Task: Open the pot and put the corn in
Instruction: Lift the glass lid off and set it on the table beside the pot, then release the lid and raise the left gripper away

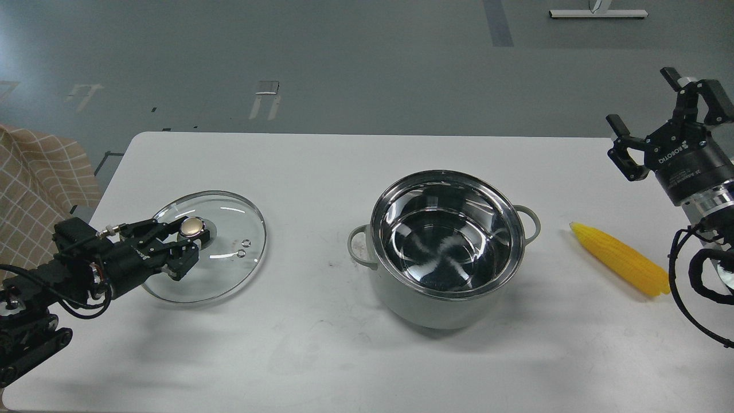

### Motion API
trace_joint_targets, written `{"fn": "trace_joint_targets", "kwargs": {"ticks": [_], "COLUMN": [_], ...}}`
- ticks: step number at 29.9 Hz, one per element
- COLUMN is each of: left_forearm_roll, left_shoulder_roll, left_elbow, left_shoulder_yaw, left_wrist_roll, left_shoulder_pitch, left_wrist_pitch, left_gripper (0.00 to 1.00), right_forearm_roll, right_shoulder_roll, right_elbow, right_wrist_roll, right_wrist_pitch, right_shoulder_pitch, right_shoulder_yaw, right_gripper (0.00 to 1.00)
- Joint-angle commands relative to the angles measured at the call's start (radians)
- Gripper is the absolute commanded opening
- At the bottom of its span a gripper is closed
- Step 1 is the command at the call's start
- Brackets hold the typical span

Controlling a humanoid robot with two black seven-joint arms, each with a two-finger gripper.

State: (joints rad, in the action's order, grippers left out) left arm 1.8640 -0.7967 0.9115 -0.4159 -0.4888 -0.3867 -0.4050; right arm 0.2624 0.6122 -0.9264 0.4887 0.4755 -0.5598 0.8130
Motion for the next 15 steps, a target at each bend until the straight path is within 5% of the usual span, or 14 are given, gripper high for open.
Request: {"fn": "trace_joint_targets", "kwargs": {"ticks": [1,15], "left_forearm_roll": [0.0,-0.005], "left_shoulder_roll": [0.001,-0.007], "left_elbow": [0.0,0.006], "left_shoulder_yaw": [-0.001,-0.007], "left_wrist_roll": [0.0,0.0], "left_shoulder_pitch": [0.0,-0.003], "left_wrist_pitch": [0.0,0.0], "left_gripper": [0.56,0.68], "right_forearm_roll": [0.0,0.0], "right_shoulder_roll": [0.001,0.004], "right_elbow": [0.0,-0.002], "right_wrist_roll": [0.0,0.0], "right_wrist_pitch": [0.0,0.0], "right_shoulder_pitch": [0.001,0.001], "right_shoulder_yaw": [0.0,0.0], "right_gripper": [1.0,1.0]}}
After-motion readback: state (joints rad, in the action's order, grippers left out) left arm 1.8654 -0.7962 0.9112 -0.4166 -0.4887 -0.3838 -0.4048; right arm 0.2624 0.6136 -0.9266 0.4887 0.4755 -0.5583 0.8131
